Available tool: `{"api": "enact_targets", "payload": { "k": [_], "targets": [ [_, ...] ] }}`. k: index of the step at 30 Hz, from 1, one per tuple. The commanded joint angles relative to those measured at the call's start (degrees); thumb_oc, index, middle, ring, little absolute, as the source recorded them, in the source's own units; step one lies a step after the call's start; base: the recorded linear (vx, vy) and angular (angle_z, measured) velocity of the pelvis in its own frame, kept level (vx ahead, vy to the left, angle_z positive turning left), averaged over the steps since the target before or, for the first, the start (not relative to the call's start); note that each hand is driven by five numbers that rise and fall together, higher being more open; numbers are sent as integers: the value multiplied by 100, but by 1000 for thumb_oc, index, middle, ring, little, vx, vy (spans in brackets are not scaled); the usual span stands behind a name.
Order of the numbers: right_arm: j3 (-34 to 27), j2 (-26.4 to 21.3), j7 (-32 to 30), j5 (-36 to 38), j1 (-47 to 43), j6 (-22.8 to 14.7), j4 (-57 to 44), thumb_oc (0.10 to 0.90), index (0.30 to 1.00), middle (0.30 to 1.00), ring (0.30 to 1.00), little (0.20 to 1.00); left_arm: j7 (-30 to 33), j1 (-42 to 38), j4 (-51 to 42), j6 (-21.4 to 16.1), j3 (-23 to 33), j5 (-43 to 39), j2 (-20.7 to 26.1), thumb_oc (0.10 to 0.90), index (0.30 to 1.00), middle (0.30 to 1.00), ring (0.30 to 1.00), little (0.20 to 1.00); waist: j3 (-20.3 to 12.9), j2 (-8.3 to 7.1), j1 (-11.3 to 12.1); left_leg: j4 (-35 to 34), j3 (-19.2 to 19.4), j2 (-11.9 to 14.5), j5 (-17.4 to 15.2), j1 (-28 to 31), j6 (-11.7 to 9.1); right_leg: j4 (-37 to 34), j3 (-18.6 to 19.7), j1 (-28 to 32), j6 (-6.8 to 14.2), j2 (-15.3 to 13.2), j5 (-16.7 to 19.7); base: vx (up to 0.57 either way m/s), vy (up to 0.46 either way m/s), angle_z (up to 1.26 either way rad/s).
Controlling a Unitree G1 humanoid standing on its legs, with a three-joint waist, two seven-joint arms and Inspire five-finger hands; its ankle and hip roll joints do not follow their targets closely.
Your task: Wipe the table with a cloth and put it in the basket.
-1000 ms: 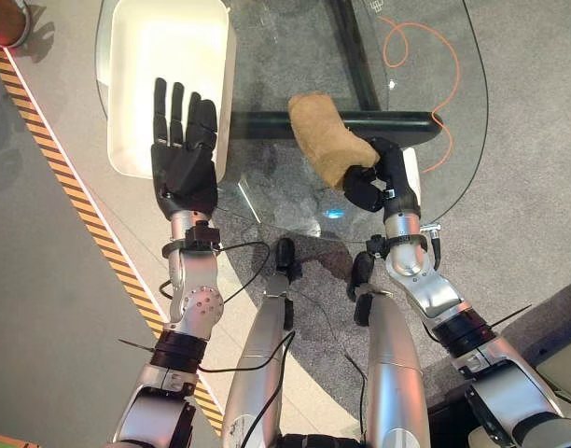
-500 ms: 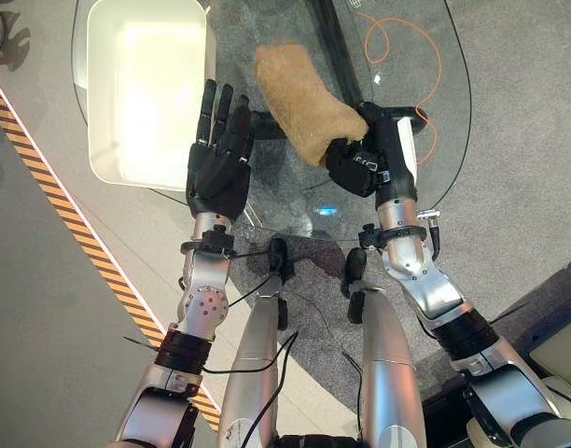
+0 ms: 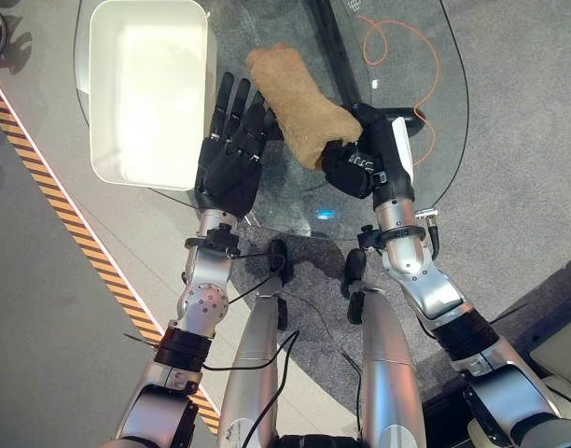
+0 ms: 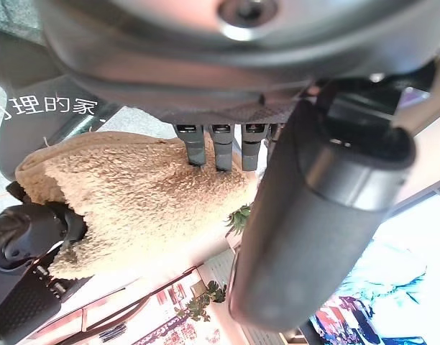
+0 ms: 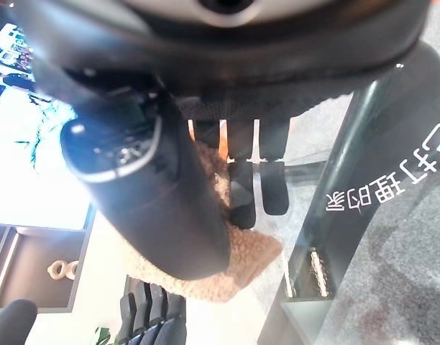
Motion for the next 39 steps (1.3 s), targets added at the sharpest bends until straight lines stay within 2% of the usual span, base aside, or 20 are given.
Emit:
{"api": "enact_targets", "payload": {
  "k": [1, 12, 20, 29, 39],
  "targets": [
    [-13, 238, 168, -164, -579, -711, -1622, 100, 300, 300, 300, 200, -648, -406, -865, -80, -19, -75, 141, 800, 900, 900, 900, 900, -167, -64, 26, 303, 455, -309, -627, 239, 285, -463, -104, 259, 97, 284, 143, 0, 0, 0],
    [256, 190, 596, -118, -699, -638, -1657, 100, 300, 300, 300, 200, -622, -495, -924, -12, -97, -73, 111, 800, 900, 900, 900, 900, -167, -70, 31, 296, 455, -325, -617, 226, 265, -463, -114, 240, 89, 296, 135, 0, 0, 0],
    [307, 159, 765, -99, -725, -807, -1819, 100, 300, 300, 300, 200, -478, -471, -932, 24, -110, -84, 54, 800, 900, 900, 900, 900, -167, -87, 34, 301, 457, -325, -625, 231, 261, -458, -138, 245, 88, 299, 120, 0, 0, 0],
    [-86, 150, -330, -529, -729, -1070, -2056, 100, 300, 300, 300, 200, -135, -400, -883, -193, -73, 31, 83, 800, 900, 900, 900, 900, -167, -104, 0, 265, 475, -309, -636, 273, 266, -477, -131, 279, 97, 343, 116, 0, 0, 0],
    [-655, 242, -822, -708, -502, -1540, -2302, 100, 300, 300, 300, 200, -93, -205, -998, -168, 62, 79, 76, 800, 900, 900, 900, 900, -167, -113, -46, 243, 492, -297, -654, 342, 293, -460, -102, 327, 113, 378, 122, 1, 4, -1]
  ]
}}
